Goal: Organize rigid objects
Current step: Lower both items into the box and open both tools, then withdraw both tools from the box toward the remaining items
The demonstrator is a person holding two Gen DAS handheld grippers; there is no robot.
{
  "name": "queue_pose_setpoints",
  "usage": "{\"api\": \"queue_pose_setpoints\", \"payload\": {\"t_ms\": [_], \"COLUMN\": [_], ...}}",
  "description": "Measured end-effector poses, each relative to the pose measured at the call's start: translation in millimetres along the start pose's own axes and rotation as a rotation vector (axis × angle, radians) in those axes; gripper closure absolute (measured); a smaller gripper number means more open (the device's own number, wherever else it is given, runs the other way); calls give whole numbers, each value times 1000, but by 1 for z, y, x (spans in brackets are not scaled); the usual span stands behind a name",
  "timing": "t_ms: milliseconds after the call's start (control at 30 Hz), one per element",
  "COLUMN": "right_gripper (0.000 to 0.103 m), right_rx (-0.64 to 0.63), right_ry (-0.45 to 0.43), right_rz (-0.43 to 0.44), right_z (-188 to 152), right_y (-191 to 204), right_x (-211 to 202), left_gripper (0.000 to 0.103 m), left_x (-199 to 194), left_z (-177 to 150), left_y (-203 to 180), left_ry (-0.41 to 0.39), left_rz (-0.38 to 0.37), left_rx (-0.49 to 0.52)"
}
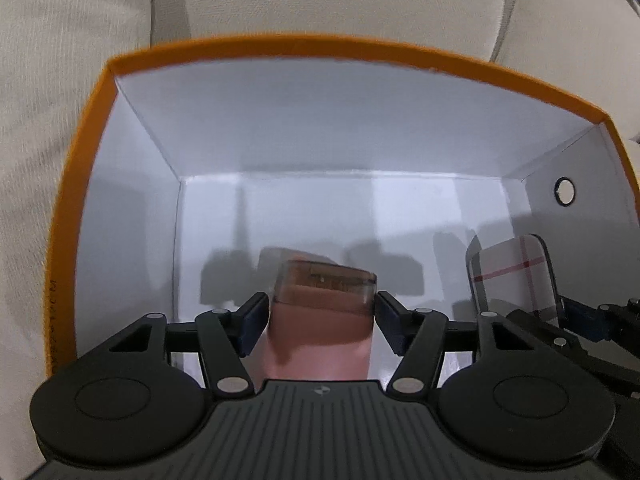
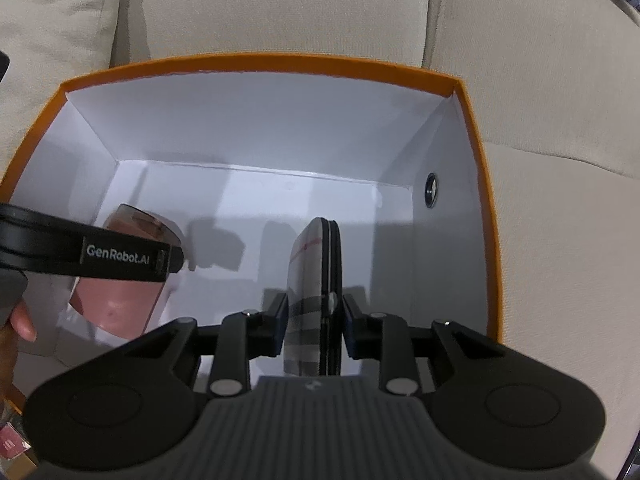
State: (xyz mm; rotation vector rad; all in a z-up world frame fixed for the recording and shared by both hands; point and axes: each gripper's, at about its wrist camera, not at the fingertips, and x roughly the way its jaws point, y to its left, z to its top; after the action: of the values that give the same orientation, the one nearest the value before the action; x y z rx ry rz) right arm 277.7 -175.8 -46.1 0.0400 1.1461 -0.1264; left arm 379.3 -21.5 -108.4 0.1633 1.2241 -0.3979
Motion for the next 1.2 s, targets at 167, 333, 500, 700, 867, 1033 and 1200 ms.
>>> {"api": "queue_pose_setpoints", "payload": {"t_ms": [167,333,500,700,867,1033,1200], "right_gripper": [70,66,66,65,61,58,51], "right_rx": [1,-11,-27,-59,-80,-106,-167], "right_ry": [-15,-23,-39,-64,-103,-139,-165], "right_rz": [1,-2,2,-7,-27,-48,-42], "right_z": [0,-3,-5,-8,-11,-22,-59], "right_y": [-3,-1,1,6,6,8,11], "right_x": [-11,-18,-24,-46,-80,-122,-164], "left_gripper": [28,27,24,23,23,20,15], "left_x": [-22,-33,-47,-75,-115,-162,-201], "left_z": [0,-1,1,-3,-19,-54,-114], "left_y": [-7,-6,-7,-7,-9,-12,-12], "left_ry": [-95,-145,-198,-240,-289,-360,-408], "left_rz": [26,14,17,10,-11,-30,-44], "left_rx": [9,14,20,22,27,37,60]}}
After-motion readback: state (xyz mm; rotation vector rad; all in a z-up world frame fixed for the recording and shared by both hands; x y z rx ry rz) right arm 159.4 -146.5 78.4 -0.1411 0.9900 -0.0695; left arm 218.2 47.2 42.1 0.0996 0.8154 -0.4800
